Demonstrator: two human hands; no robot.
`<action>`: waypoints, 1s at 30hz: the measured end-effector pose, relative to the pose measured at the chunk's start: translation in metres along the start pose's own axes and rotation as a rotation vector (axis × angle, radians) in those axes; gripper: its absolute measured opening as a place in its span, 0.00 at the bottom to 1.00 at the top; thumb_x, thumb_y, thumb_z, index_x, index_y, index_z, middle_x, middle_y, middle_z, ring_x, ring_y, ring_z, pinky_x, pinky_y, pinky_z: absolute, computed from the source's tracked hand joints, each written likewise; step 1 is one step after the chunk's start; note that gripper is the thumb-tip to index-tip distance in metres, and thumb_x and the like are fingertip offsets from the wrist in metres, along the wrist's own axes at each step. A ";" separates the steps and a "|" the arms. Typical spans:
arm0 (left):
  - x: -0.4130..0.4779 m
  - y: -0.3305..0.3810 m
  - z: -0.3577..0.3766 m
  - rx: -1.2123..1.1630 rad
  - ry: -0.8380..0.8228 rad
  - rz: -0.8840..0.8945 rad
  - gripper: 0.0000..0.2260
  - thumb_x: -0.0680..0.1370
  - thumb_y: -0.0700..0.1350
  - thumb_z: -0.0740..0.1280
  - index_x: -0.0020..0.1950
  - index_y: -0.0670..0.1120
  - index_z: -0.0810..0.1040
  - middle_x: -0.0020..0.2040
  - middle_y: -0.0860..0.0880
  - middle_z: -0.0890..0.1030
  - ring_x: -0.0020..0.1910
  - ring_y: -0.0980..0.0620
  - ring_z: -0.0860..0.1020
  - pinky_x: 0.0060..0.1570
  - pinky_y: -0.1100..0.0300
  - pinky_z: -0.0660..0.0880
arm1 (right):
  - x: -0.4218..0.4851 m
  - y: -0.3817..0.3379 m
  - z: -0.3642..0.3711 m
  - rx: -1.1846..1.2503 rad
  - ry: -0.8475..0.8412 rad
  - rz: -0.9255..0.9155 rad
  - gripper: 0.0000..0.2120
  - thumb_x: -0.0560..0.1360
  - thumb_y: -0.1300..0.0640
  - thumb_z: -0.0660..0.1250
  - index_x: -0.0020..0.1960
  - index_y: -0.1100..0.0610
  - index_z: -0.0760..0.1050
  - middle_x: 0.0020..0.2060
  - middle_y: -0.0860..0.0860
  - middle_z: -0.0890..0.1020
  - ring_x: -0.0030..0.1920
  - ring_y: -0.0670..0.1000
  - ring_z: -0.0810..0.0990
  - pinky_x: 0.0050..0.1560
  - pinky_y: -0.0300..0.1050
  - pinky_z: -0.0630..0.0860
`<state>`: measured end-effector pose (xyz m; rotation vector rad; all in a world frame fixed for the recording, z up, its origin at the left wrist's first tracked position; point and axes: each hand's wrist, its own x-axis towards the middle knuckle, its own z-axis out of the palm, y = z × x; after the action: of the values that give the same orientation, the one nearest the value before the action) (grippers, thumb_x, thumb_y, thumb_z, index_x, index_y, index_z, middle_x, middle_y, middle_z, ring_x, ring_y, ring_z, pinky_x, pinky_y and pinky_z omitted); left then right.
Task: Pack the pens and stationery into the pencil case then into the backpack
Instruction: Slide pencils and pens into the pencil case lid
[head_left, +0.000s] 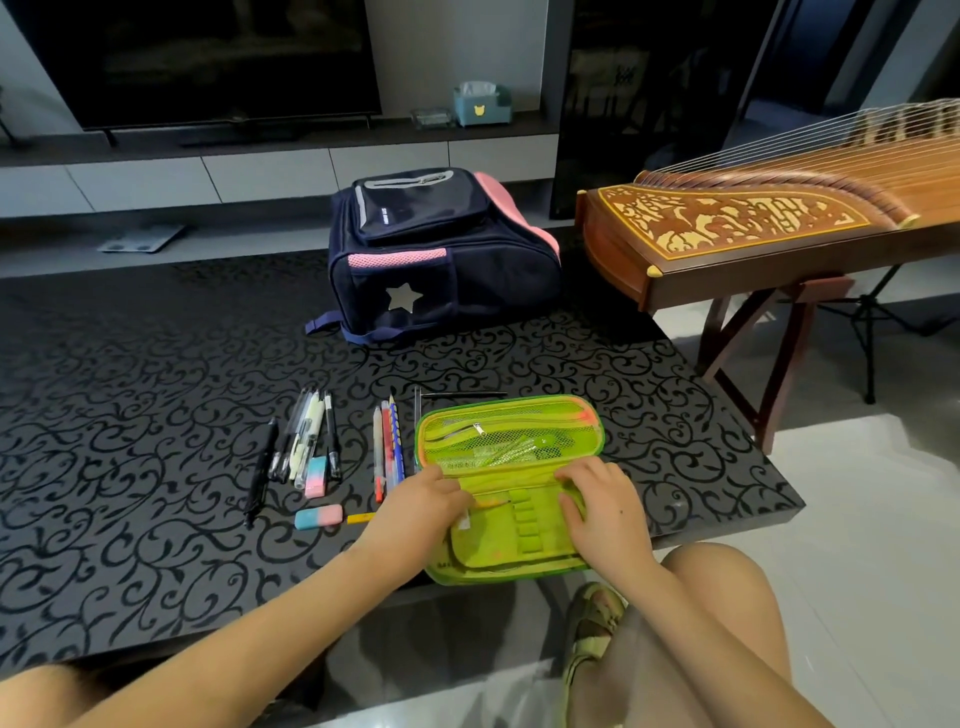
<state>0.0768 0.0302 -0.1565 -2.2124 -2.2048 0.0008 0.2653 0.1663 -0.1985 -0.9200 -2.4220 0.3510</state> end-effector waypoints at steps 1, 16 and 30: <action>0.002 -0.001 0.002 -0.030 0.021 0.018 0.15 0.52 0.42 0.82 0.33 0.53 0.81 0.28 0.59 0.78 0.29 0.56 0.75 0.27 0.68 0.71 | 0.000 0.000 0.000 -0.003 -0.001 0.003 0.11 0.67 0.64 0.72 0.49 0.57 0.79 0.45 0.51 0.80 0.42 0.55 0.76 0.44 0.48 0.74; 0.031 0.027 0.022 -0.421 0.268 -0.256 0.06 0.69 0.44 0.73 0.42 0.43 0.81 0.38 0.45 0.77 0.42 0.46 0.74 0.42 0.54 0.70 | -0.001 0.002 0.001 -0.011 -0.028 0.006 0.10 0.68 0.61 0.72 0.49 0.52 0.80 0.45 0.49 0.78 0.43 0.53 0.76 0.43 0.47 0.74; 0.026 0.019 0.020 -0.257 0.307 -0.159 0.05 0.65 0.49 0.74 0.35 0.49 0.82 0.30 0.52 0.79 0.34 0.49 0.78 0.35 0.55 0.73 | 0.001 0.000 0.001 -0.015 -0.042 0.021 0.09 0.68 0.63 0.72 0.47 0.54 0.79 0.44 0.49 0.78 0.44 0.54 0.77 0.43 0.48 0.75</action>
<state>0.0955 0.0564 -0.1760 -1.9697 -2.3001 -0.6130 0.2644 0.1668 -0.1992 -0.9543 -2.4576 0.3636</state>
